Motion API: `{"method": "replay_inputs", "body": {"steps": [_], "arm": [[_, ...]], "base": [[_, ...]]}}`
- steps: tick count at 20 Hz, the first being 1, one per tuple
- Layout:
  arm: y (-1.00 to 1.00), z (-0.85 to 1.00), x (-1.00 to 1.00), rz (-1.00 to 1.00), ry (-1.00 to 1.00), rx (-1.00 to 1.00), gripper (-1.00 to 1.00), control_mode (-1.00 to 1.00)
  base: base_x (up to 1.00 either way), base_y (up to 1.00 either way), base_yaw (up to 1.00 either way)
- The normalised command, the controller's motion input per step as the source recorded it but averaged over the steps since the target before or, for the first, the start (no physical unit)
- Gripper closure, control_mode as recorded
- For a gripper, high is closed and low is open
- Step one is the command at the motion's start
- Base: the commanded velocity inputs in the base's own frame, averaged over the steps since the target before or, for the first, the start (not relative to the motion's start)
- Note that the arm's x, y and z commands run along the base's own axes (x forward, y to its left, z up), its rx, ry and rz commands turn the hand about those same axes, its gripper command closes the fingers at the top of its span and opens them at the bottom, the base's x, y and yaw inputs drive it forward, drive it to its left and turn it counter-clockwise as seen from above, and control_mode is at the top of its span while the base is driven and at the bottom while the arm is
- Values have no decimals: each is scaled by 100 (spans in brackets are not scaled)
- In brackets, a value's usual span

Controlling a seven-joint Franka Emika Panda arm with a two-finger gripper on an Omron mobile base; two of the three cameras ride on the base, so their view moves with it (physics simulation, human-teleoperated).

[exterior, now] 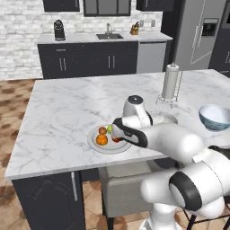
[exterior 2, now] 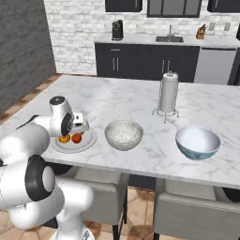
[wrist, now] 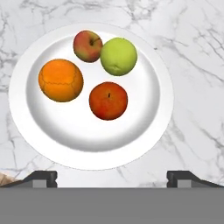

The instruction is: Take the fruits from the plate on the dining counter and place two fruits in each bowl.

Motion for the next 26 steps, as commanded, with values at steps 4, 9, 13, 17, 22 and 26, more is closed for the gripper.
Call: {"method": "replay_inputs", "body": {"steps": [4, 9, 13, 17, 22, 26], "arm": [[10, -16, 13, 1, 0, 0, -100, -100], [13, -32, 13, 2, 0, 0, -100, -100], [-2, -19, 38, 9, 3, 0, -100, -100], [0, -12, 31, 9, 0, 0, -100, -100], [4, -22, 20, 2, 4, 3, -100, -100], [3, -28, 15, 0, 6, 1, -100, -100]], "base": [[0, 0, 0], [0, 0, 0], [0, 0, 0], [0, 0, 0], [0, 0, 0], [0, 0, 0]]}}
